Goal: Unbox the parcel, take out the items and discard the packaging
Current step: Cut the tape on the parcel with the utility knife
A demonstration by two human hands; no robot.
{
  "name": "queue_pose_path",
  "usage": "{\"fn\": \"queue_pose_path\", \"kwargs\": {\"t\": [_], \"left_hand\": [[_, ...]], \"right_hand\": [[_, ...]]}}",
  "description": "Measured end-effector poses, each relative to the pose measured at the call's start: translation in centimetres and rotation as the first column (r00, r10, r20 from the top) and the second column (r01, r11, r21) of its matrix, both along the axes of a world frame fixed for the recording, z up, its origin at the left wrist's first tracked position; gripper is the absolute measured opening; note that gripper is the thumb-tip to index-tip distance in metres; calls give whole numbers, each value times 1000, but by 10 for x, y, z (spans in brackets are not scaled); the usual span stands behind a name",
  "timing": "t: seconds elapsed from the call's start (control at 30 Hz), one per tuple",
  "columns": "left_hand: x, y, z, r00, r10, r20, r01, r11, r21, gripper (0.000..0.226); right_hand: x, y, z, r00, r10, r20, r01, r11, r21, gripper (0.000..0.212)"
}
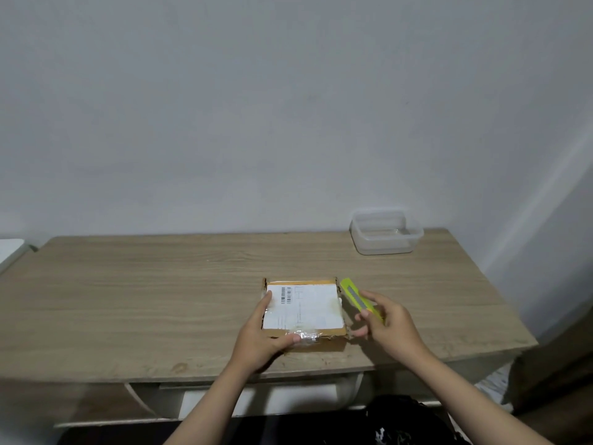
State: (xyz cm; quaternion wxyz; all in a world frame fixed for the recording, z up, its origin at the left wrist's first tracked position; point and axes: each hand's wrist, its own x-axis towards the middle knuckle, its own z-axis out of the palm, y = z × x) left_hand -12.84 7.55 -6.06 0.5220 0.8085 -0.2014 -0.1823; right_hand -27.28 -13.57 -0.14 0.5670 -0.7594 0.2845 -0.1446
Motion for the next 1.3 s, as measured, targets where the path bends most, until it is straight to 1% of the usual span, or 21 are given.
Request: {"fn": "queue_pose_path", "kwargs": {"t": [0.07,0.2,0.4,0.63,0.8,0.93,1.03,1.17,1.3], "left_hand": [[1,0,-2,1000,-3,9,3,1000,2,107],[3,0,-5,1000,0,15,0,1000,4,106],[2,-1,-4,1000,-2,16,3,1000,-13,104],[1,0,-3,1000,0,6,0,1000,-7,107],[1,0,-3,1000,0,26,0,1000,-12,105],[0,-1,-2,1000,7,26,-7,1000,-8,109],[-1,-2,-1,999,16,33,-16,1000,-4,108],[-2,-3,0,998,28,49,-28,1000,3,106],[-3,-3,1,998,34,48,-34,999,6,107]], "right_hand": [[-5,2,1,999,-27,-21,27,1000,6,33],[-13,8,1,995,-86,-55,86,996,-10,26],[-14,11,-3,987,-128,-98,129,992,1,24],[-8,8,-6,987,-112,-119,109,994,-30,23],[-3,4,-11,985,-72,-157,69,997,-29,25],[1,4,-9,983,-44,-176,36,998,-47,22],[1,-4,-4,978,5,-208,-23,996,-82,20],[0,-21,2,950,109,-292,-132,989,-59,21],[2,-27,7,926,180,-330,-210,976,-56,18]]}}
